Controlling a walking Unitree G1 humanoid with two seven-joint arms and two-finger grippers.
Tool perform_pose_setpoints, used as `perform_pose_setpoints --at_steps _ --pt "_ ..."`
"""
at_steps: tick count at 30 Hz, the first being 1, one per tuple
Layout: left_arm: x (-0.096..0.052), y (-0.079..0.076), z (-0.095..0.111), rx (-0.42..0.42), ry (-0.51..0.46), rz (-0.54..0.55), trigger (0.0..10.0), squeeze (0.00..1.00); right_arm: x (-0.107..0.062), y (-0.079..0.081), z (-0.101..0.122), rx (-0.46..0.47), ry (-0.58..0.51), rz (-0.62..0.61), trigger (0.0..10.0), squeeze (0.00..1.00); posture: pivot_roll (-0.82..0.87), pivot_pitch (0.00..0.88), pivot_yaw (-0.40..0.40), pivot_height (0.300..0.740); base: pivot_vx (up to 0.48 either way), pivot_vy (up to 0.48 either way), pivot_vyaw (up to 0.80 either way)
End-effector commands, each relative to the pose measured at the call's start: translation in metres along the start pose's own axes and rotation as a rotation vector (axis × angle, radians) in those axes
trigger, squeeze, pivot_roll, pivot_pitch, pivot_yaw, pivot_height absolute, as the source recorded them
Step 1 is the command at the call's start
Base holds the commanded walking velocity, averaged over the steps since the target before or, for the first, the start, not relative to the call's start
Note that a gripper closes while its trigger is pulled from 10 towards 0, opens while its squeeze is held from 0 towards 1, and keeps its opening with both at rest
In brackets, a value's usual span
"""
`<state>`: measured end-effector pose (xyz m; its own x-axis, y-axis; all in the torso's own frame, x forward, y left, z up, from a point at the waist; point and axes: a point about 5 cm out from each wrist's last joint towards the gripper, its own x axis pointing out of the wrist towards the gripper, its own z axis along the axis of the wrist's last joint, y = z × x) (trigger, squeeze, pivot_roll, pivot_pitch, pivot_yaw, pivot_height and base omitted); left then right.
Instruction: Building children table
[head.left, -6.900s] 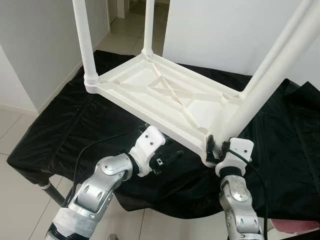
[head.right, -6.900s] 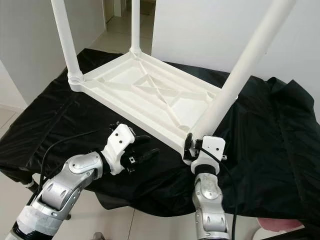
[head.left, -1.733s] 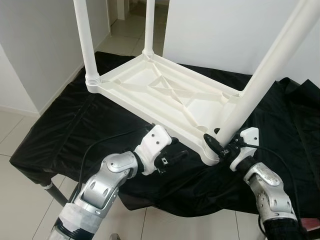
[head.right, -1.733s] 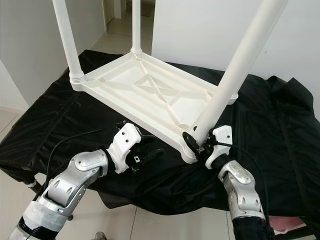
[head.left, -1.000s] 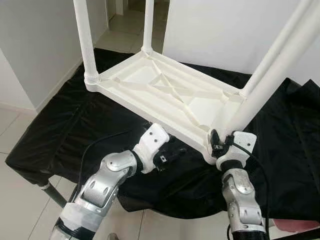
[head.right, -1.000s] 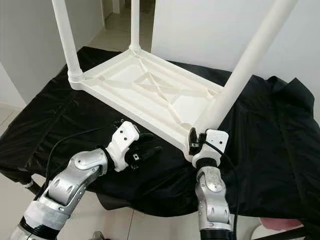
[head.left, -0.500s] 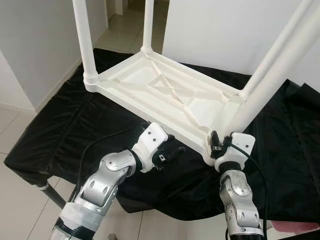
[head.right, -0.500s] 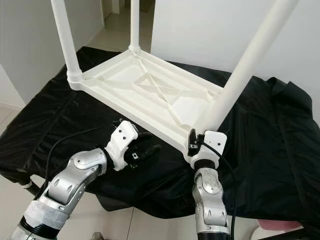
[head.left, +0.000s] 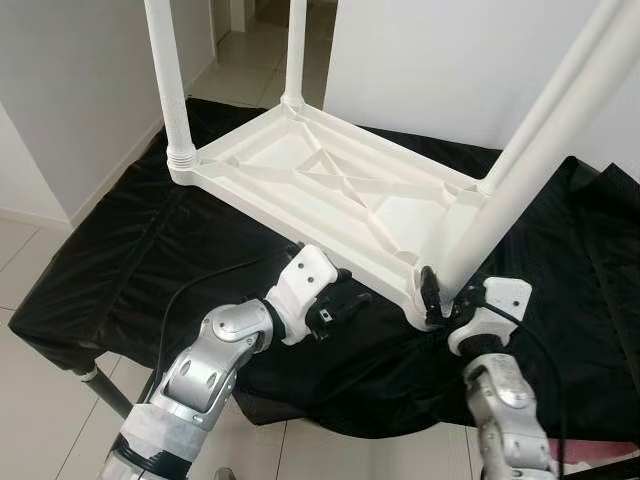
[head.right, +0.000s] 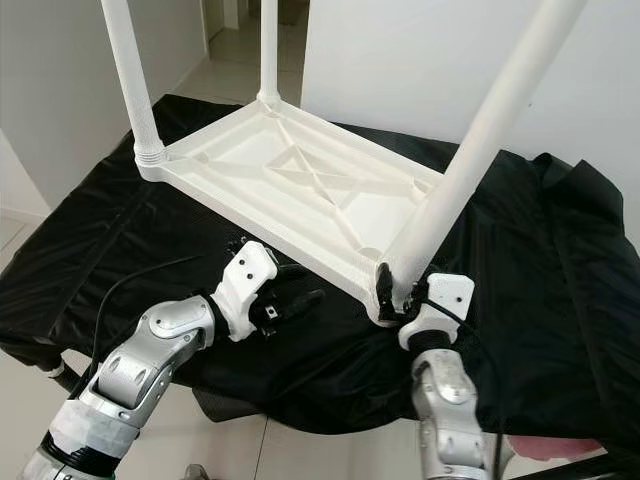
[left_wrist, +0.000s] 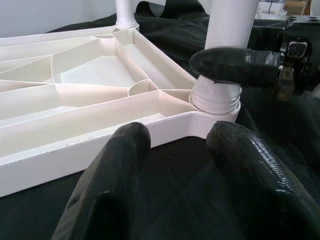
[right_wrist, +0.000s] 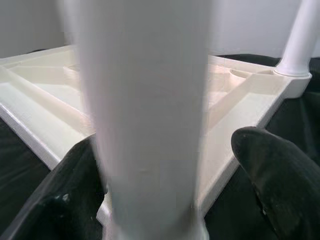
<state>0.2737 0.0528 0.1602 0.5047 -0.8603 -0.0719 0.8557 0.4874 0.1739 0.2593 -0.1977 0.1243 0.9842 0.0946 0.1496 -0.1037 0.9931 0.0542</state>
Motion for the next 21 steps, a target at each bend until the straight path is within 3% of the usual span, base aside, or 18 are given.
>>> perform_pose_setpoints --at_steps 1,4,10,14,18,19,20,21 --pt "0.004 -0.001 0.000 0.007 0.003 0.011 10.0 0.00 0.004 -0.006 -0.003 -0.023 0.047 0.184 10.0 0.00 -0.01 0.028 -0.090 0.740 0.000 0.000 0.00" --pt "0.004 -0.001 0.002 0.009 -0.001 0.009 10.0 0.00 0.009 -0.011 -0.002 -0.028 0.072 0.282 10.0 0.00 0.00 0.026 -0.091 0.740 0.000 0.000 0.00" --pt "0.003 0.000 0.001 0.012 0.004 0.010 10.0 0.00 0.016 -0.015 0.001 -0.045 0.080 0.327 10.0 0.00 0.00 0.026 -0.088 0.740 0.000 0.000 0.00" --pt "0.003 0.001 0.004 0.016 0.001 0.019 10.0 0.00 0.037 -0.016 0.001 -0.103 0.113 0.467 10.0 0.00 0.02 0.029 -0.079 0.740 0.000 0.000 0.00" --pt "0.003 0.001 0.005 0.016 -0.001 0.020 10.0 0.00 0.040 -0.015 0.000 -0.111 0.118 0.481 10.0 0.00 0.03 0.029 -0.082 0.740 0.000 0.000 0.00" --pt "0.002 0.000 0.005 0.017 -0.002 0.020 10.0 0.00 0.043 -0.015 0.000 -0.111 0.116 0.493 9.3 0.00 0.03 0.030 -0.084 0.740 0.000 0.000 0.00" --pt "0.001 0.000 0.004 0.016 0.000 0.022 10.0 0.00 0.045 -0.016 -0.002 -0.117 0.126 0.498 0.0 0.00 0.04 0.035 -0.086 0.740 0.000 0.000 0.00" --pt "0.001 0.000 0.004 0.016 0.000 0.022 10.0 0.00 0.045 -0.016 -0.002 -0.117 0.126 0.498 0.0 0.00 0.04 0.035 -0.086 0.740 0.000 0.000 0.00"
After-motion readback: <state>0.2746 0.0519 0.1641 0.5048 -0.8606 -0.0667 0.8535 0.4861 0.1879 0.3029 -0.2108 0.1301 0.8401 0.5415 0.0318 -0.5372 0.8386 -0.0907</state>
